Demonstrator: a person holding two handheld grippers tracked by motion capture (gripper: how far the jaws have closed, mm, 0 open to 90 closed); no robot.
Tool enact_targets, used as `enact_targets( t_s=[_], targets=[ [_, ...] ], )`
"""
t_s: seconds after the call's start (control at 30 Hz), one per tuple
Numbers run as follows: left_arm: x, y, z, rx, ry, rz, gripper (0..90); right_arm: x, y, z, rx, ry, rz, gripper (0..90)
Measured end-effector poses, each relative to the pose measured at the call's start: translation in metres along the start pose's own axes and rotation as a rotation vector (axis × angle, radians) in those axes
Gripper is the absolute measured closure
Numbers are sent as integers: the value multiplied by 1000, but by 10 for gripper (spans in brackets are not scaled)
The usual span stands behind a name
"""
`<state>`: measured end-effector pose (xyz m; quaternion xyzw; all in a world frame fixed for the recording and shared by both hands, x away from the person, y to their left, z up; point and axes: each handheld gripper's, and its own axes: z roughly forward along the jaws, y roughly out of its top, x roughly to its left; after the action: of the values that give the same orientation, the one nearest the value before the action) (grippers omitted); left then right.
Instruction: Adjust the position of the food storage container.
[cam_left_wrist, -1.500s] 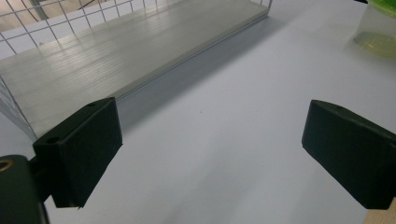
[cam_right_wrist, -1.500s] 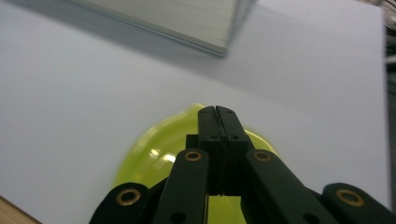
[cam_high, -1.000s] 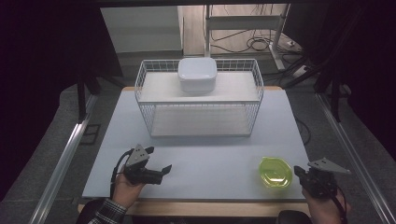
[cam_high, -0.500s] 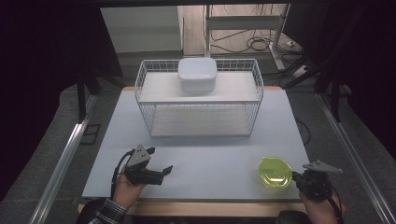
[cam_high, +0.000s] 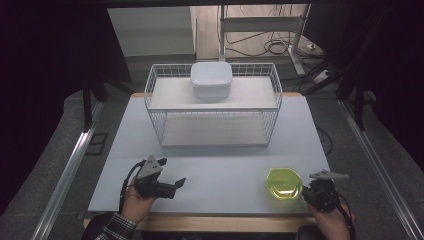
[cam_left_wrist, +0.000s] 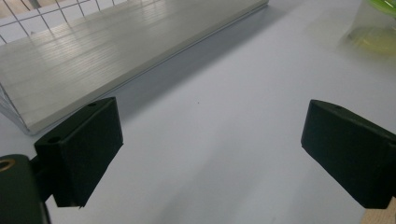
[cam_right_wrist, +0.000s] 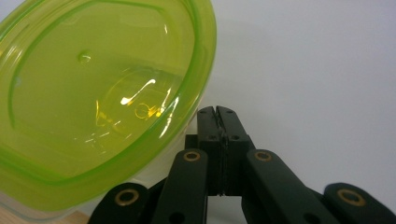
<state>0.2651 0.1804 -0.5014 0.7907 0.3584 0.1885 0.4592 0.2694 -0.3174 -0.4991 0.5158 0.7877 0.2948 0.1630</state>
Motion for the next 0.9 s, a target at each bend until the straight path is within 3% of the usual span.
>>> enact_targets(
  t_s=[0.37,0.63,0.77,0.9],
  targets=[
    [0,0,0,3,2,0,50,24,14,22,41,86,-52,868],
    [0,0,1,5,2,1,51,45,30,41,53,182,-100,869],
    [0,0,0,3,6,3,51,50,34,42,41,172,-129,873],
    [1,0,-1,0,8,1,51,46,29,31,14,156,-115,880]
  ],
)
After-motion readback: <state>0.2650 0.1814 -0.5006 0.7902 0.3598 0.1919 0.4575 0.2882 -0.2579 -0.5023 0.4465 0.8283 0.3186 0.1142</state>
